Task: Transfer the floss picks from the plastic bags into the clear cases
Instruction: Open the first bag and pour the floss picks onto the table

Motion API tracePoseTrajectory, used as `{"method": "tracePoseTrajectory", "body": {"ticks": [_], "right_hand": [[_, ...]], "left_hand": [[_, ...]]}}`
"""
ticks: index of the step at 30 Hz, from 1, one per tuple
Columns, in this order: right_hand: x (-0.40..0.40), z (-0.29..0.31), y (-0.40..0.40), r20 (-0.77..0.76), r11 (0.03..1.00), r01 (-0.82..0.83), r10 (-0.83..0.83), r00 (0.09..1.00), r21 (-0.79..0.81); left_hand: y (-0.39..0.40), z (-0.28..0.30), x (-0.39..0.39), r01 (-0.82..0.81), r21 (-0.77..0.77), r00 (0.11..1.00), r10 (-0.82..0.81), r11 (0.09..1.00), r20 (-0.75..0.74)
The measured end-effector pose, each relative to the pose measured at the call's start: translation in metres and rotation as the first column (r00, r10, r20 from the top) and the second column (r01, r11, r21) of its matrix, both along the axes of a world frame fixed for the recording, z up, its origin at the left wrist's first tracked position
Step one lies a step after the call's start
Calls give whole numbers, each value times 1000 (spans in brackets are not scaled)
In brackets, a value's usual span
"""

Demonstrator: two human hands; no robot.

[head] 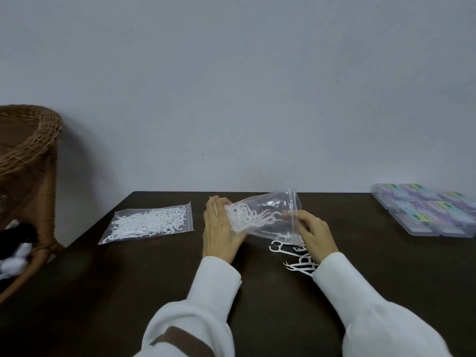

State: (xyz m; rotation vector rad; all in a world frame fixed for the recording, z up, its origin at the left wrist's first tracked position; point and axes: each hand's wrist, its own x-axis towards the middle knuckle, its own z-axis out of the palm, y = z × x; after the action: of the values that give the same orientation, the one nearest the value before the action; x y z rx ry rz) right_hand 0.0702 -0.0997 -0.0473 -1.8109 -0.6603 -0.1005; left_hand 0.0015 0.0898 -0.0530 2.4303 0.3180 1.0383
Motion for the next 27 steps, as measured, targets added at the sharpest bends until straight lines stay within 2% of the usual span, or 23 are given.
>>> {"method": "tracePoseTrajectory", "body": {"ticks": [3, 6, 11, 14, 19, 23, 27], "right_hand": [[-4, 3, 0, -150, 992, -121, 125, 981, 33], [-3, 3, 3, -204, 991, -136, 130, 970, -17], [1, 4, -2, -174, 986, -153, 140, 975, -66], [3, 6, -4, -132, 985, -150, 139, 981, -82], [0, 4, 1, -180, 977, -143, 113, 977, -159], [-2, 4, 3, -149, 964, -140, 108, 983, -227], [0, 0, 4, -38, 911, -110, 104, 994, -398]], "left_hand": [[-4, 3, 0, 18, 87, 997, -24, 996, 72], [-7, 5, 1, 39, 129, 991, -54, 991, 121], [-5, -4, 4, 116, 162, 993, -115, 980, -15], [-5, -4, 4, 80, 205, 994, -93, 976, 53], [-11, 1, -1, 10, 188, 988, -38, 982, 147], [-17, 4, -1, 24, 157, 991, -44, 987, 125], [-20, 3, -1, 21, 142, 995, -34, 990, 92]]}}
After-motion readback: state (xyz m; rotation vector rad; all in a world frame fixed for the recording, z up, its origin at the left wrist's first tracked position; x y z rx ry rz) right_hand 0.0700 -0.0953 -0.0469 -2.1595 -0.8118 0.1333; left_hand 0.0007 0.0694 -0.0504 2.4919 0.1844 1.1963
